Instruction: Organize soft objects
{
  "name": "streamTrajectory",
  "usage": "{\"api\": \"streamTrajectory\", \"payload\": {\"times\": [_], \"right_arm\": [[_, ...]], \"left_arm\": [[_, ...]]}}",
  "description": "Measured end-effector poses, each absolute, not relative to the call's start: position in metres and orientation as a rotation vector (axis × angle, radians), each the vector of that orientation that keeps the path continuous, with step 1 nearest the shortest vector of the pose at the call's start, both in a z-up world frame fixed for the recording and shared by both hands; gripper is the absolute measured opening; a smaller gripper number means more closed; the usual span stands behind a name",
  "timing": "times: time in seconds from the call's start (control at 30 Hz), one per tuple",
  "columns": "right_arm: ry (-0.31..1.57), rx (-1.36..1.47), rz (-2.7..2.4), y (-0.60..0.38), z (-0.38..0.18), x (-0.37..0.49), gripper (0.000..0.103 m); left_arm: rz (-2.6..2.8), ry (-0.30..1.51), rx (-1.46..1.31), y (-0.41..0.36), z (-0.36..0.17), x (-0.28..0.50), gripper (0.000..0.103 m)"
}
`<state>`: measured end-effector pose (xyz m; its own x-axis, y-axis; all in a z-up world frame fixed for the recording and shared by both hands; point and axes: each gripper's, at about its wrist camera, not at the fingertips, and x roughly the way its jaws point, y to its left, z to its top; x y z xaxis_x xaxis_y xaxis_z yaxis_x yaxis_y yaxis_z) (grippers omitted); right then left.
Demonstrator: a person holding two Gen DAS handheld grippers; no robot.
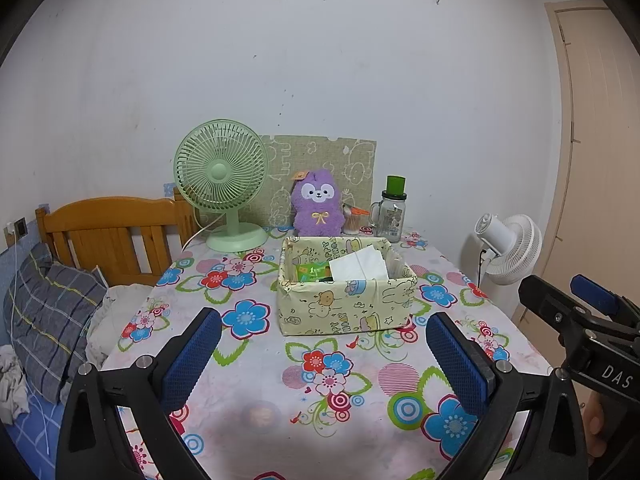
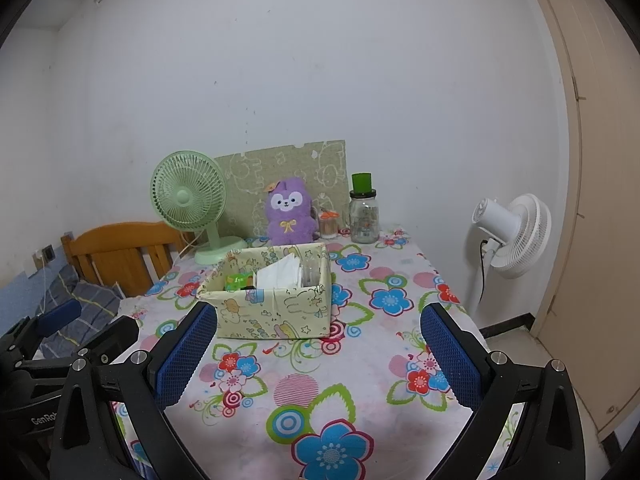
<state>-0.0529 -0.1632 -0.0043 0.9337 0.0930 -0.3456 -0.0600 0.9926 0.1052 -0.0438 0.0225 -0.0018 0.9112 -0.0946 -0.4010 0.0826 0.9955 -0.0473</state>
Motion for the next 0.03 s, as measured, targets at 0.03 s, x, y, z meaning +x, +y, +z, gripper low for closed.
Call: {"api": "streamTrajectory", "payload": {"times": [0.03], "right_arm": [[0.359,0.092,0.078,-0.163,-0.0045,-0.0527,0.103]], "left_arm": [[-0.09,0.414,-0.03,0.0227,-0.0016,-0.0439,0.103]]}}
